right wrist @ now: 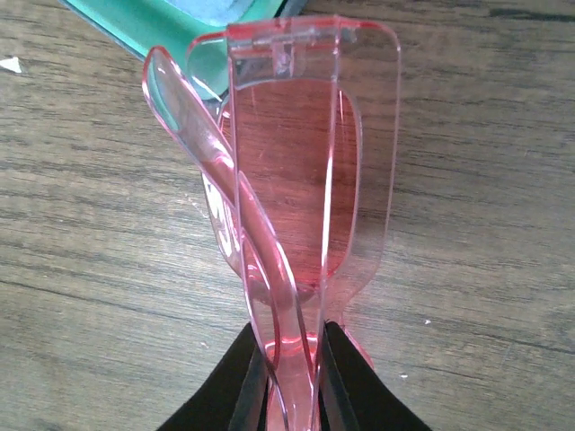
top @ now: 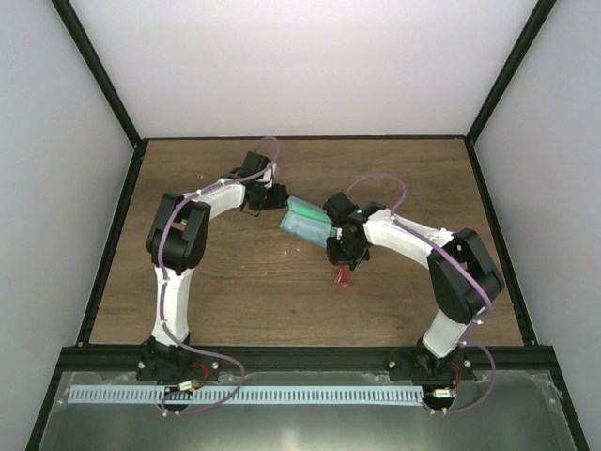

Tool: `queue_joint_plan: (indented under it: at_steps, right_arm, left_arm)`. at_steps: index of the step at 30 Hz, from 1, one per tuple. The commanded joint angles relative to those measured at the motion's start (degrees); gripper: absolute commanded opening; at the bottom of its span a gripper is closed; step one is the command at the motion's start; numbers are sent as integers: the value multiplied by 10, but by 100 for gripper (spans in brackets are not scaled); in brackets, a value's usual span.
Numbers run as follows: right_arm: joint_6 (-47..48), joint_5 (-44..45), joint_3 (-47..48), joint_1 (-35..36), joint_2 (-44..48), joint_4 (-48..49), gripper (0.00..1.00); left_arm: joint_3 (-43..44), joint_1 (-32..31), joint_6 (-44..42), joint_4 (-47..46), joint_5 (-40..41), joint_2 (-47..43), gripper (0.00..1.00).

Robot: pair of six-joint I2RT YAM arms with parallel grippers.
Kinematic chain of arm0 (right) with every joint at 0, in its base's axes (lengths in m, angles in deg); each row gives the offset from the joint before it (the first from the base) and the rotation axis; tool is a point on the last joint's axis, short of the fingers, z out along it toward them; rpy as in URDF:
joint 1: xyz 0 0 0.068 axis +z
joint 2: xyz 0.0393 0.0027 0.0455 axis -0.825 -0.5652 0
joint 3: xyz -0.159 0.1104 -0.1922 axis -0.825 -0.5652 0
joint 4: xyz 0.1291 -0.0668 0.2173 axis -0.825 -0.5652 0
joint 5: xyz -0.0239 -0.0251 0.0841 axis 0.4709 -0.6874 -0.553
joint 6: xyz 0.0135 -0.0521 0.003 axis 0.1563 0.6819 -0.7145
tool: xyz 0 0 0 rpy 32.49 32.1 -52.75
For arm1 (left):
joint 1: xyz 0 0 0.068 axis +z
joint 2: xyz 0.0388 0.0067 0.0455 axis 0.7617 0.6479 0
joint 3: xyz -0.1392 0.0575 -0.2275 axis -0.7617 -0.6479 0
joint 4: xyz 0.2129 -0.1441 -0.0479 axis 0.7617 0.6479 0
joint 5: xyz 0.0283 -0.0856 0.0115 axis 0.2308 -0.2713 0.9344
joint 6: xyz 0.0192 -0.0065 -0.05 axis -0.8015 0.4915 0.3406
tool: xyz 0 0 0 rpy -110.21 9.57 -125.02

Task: Organize the sunglasses
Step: Pick up the sunglasses from the center of the board, then adjust the sunglasses case at the center of the board.

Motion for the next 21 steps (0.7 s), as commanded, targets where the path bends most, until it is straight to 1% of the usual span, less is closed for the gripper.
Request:
queue_joint_plan:
  at_steps: [1, 5, 11, 16, 21]
  right_arm:
    - [-3, 0, 24, -5, 22, -11, 13]
    - [-9, -20, 24, -32, 39, 0, 12]
    - [-5, -42, 25, -74, 50, 12, 13]
    - [-8, -49, 24, -86, 54, 18, 12]
    - [-11, -53, 19, -89, 54, 23, 12]
  left_arm:
    - [-47, 1, -2, -16, -13, -23, 61]
    - [-98, -13, -4, -23, -24, -55, 62]
    - [-173, -62, -4, -29, -23, -104, 62]
    - [-234, -84, -2, -26, -28, -138, 62]
    - [-299, -104, -3, -32, -46, -202, 62]
